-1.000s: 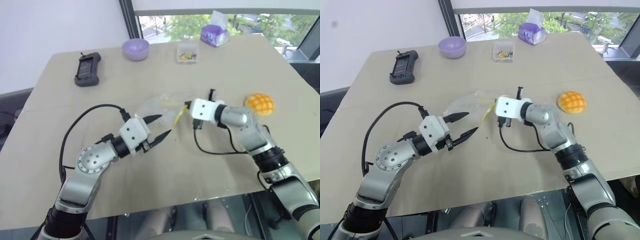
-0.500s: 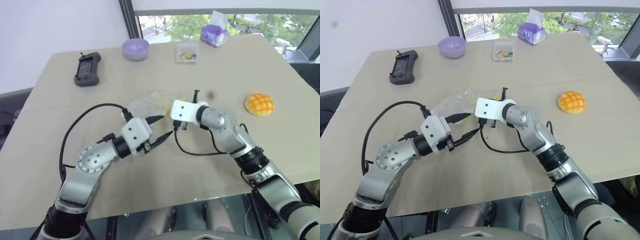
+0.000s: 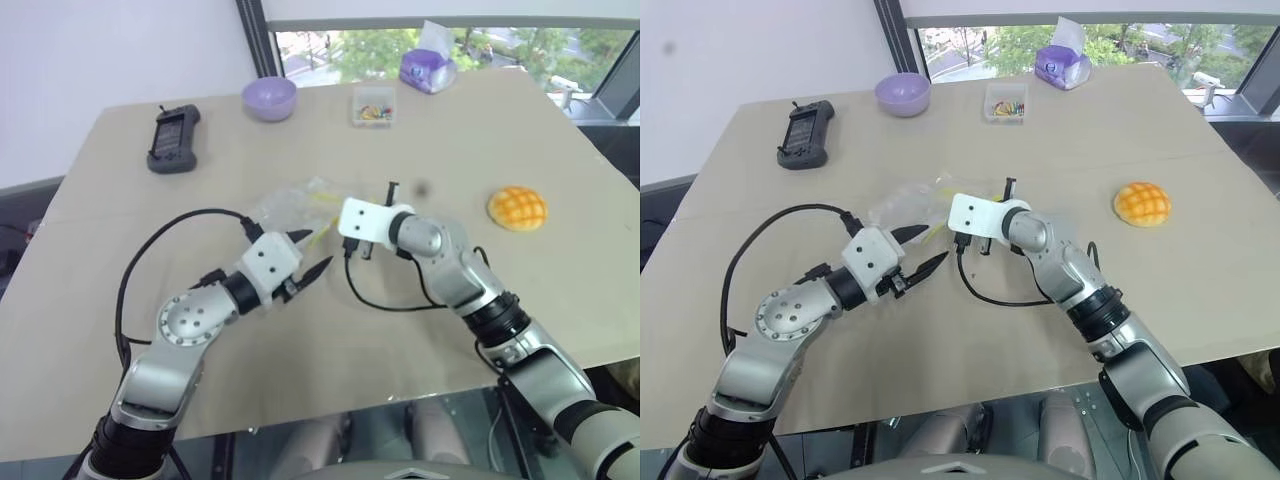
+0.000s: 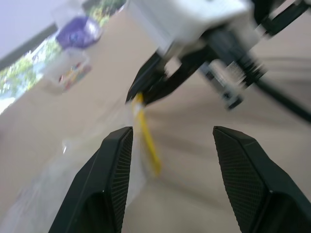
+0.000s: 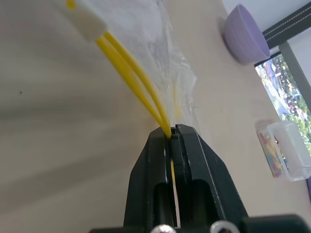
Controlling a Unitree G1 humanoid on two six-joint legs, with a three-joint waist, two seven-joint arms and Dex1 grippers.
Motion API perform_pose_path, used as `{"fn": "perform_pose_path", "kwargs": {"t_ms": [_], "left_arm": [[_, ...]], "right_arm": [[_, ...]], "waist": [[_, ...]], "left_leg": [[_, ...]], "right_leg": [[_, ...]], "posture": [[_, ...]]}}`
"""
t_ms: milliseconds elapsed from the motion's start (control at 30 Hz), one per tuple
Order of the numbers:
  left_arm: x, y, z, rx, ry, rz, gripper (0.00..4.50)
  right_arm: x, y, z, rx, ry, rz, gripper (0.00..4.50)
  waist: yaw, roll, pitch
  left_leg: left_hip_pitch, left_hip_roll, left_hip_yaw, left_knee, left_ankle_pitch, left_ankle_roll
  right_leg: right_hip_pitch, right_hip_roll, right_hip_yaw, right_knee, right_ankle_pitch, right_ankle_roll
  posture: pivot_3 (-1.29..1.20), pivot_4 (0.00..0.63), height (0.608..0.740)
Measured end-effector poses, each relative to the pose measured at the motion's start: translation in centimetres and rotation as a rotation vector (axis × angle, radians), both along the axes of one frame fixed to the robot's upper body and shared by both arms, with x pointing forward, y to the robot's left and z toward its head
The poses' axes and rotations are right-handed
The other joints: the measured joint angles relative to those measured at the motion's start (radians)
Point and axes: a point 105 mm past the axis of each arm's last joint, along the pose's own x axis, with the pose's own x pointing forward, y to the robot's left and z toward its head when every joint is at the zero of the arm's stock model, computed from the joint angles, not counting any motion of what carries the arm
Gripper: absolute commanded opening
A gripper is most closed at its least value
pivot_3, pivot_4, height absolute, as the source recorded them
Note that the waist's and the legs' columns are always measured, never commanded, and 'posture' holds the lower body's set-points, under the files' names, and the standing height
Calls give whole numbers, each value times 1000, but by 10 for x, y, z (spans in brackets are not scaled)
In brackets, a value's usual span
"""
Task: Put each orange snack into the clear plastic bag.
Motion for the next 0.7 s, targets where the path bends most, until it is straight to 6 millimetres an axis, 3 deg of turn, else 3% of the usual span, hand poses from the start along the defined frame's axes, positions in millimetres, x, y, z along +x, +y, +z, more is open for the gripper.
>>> {"fn": "perform_pose_path", "kwargs": {"t_ms": [67,167,467,567,700], "left_arm": [[1,2,-2,3,22,31,2783],[3,6,1,3,16,68,2783],[9,10,12,-14,-35,121,2783],[11,8,15,-20,-49,122,2783],[16,6,20,-27,-75,128,2783]], "right_arm": [[0,3,-3,-81,-84,-15,0],[-4,12,-4,-26,-88,-62,0],[18,-17,46,-72,-372,-328,0],[16,-22,44,-81,-345,-357,0],[8,-24,24,-120,-229,-368,0]], "waist": [[0,0,0],[-3,0,0],[2,0,0],[-1,0,0],[-5,0,0]], "left_leg": [[0,0,1,0,0,0],[0,1,0,0,0,-1],[0,1,1,0,0,-2],[0,1,1,0,0,-2],[0,1,1,0,0,-2]], "right_leg": [[-1,0,0,0,0,0],[-1,1,0,1,0,0],[-1,1,0,1,0,-1],[-1,1,0,0,0,-1],[-1,1,0,1,1,-1]], "posture": [[0,150,736],[0,150,736],[0,150,736],[0,150,736],[0,150,736]]}}
